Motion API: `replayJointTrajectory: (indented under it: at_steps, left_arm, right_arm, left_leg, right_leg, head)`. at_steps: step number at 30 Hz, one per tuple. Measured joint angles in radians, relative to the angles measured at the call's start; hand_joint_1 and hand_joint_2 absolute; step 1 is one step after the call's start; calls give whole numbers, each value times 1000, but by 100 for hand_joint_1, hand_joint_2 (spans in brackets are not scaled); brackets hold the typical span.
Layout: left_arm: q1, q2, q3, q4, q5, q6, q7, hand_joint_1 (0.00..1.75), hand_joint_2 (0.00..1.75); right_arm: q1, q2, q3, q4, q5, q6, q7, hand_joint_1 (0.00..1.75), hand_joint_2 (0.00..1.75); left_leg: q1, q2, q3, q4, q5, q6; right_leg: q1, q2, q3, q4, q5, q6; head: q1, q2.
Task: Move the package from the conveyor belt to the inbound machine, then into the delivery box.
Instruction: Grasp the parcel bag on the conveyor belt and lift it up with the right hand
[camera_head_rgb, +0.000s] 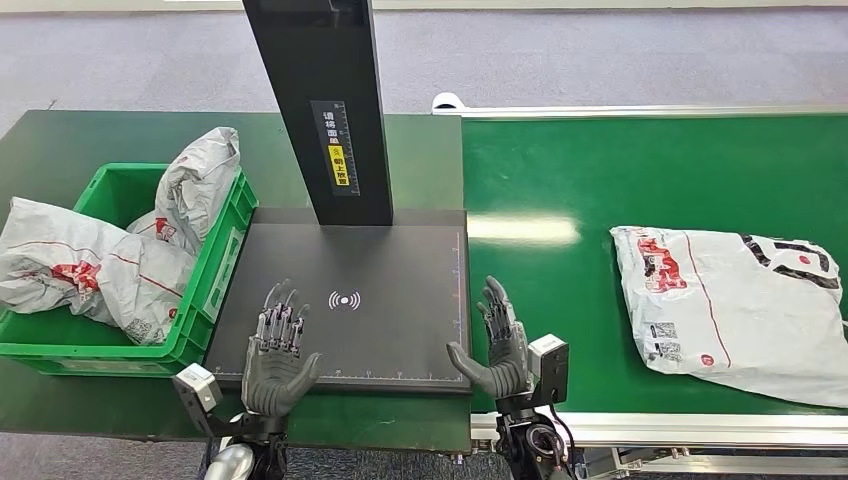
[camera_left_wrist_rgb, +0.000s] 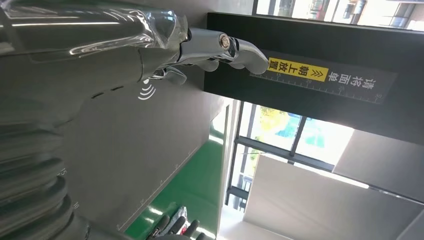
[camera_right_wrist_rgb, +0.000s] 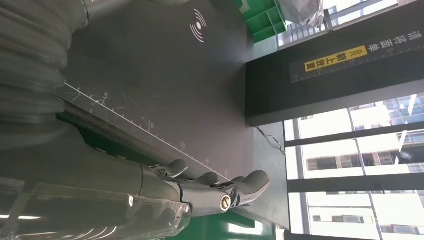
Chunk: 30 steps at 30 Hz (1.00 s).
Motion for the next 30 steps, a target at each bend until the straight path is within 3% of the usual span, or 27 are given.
replayJointTrajectory:
  at_steps: [19, 22, 24, 27, 29, 30]
  left_arm:
    - [0, -2, -6, -6, -12, 24, 0, 0, 175]
    - [0, -2, -7, -6, -13, 32, 0, 0, 175]
    - [1, -2, -9, -9, -16, 48, 0, 0, 175]
    - [7, -1, -13, -25, -20, 73, 0, 0, 175]
    - [12, 2, -13, -37, -20, 83, 0, 0, 175]
    - [16, 4, -11, -43, -20, 85, 0, 0, 175]
  right_arm:
    - [-3, -5, 2, 0, -7, -8, 0, 0, 175]
    - [-3, -6, 2, 0, 12, -45, 0, 0, 175]
    - [-7, -11, 6, 0, 77, -162, 0, 0, 175]
    - [-31, -29, 10, 3, 318, -523, 42, 0, 175]
    - [-50, -49, 3, -9, 523, -722, 150, 0, 175]
    - [-60, -62, -5, -18, 616, -776, 221, 0, 175]
  left_leg:
    - [0, 0, 0, 0, 0, 0]
    - [0, 0, 0, 0, 0, 0]
    - [0, 0, 0, 0, 0, 0]
    - [0, 0, 0, 0, 0, 0]
    - [0, 0, 0, 0, 0, 0]
    - [0, 0, 0, 0, 0, 0]
  right_leg:
    - [0, 0, 0, 0, 0, 0]
    - [0, 0, 0, 0, 0, 0]
    - [0, 0, 0, 0, 0, 0]
    - [0, 0, 0, 0, 0, 0]
    - [0, 0, 0, 0, 0, 0]
    - [0, 0, 0, 0, 0, 0]
  head:
    - [0, 0]
    - [0, 0]
    - [0, 0]
    - [0, 0]
    - [0, 0]
    - [0, 0]
